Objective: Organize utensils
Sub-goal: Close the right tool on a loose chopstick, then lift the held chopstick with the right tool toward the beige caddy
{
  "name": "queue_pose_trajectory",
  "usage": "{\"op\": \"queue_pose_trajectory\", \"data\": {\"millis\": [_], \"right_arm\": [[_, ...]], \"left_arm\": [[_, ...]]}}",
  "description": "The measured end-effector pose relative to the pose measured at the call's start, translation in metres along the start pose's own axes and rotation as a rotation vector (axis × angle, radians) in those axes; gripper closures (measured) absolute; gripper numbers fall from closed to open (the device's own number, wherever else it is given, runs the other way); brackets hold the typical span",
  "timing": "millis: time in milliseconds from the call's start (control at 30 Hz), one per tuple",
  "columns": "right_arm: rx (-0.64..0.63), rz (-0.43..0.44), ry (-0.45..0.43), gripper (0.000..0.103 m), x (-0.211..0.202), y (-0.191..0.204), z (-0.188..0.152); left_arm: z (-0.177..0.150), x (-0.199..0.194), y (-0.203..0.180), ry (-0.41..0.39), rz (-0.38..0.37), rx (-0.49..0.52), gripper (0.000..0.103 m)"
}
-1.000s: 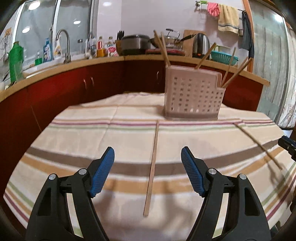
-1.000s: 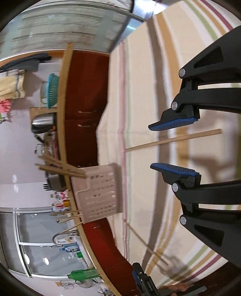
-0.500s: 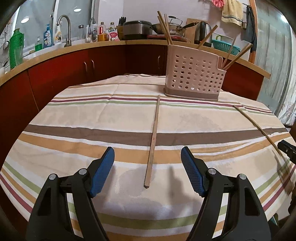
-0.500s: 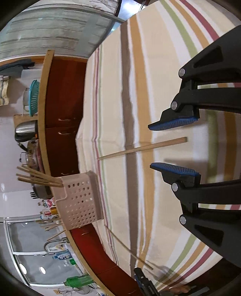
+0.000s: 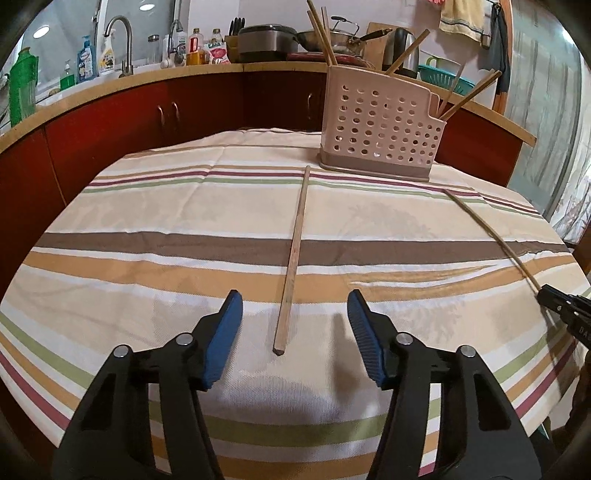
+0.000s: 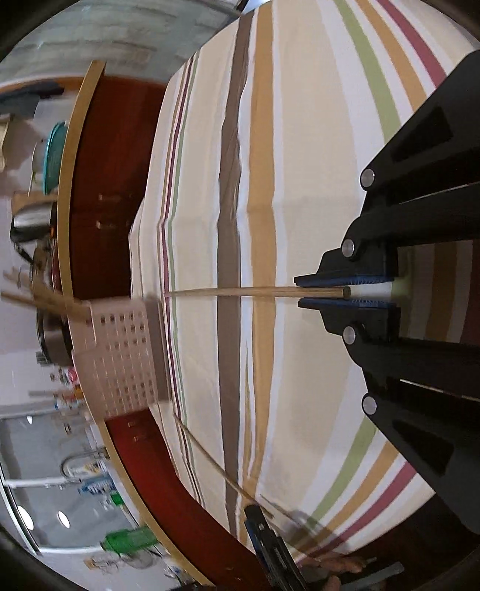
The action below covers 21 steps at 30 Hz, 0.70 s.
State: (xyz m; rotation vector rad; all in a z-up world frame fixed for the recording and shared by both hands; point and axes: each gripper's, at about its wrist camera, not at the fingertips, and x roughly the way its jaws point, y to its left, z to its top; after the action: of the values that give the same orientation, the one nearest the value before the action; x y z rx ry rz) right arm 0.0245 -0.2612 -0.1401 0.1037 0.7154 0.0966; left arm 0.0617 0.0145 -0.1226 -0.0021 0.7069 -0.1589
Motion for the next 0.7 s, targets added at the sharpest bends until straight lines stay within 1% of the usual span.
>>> {"op": "queue_pose_trajectory", "data": {"millis": [133, 233, 300, 367, 400, 467, 600, 700], "right_arm": [[-0.021, 0.032, -0.007, 0.096, 0.000, 0.013, 0.003], [-0.022, 0.039, -0.014, 0.096, -0.002, 0.015, 0.004], [-0.018, 0.038, -0.015, 0.096, -0.002, 0.016, 0.004], [-0.014, 0.038, -0.013, 0.096, -0.002, 0.016, 0.004], [-0.014, 0.038, -0.012, 0.096, -0.001, 0.016, 0.003], [-0.013, 0.039, -0.011, 0.096, -0.001, 0.017, 0.003], [-0.014, 0.041, -0.015, 0.096, -0.001, 0.019, 0.003], [-0.010, 0.041, -0.025, 0.096, -0.004, 0.018, 0.005]], "left_arm": [[-0.002, 0.007, 0.004, 0.030, -0.010, -0.018, 0.058], [-0.003, 0.008, 0.007, 0.026, -0.012, -0.024, 0.064], [-0.003, 0.009, 0.006, 0.025, -0.017, -0.018, 0.071], [-0.003, 0.010, 0.005, 0.025, -0.013, -0.005, 0.082], [-0.004, 0.010, 0.005, 0.023, -0.012, 0.000, 0.084], [-0.004, 0.010, 0.005, 0.020, -0.016, 0.002, 0.095], [-0.004, 0.008, 0.007, 0.014, -0.024, -0.009, 0.096], [-0.001, 0.001, 0.007, -0.011, -0.019, -0.006, 0.096]]}}
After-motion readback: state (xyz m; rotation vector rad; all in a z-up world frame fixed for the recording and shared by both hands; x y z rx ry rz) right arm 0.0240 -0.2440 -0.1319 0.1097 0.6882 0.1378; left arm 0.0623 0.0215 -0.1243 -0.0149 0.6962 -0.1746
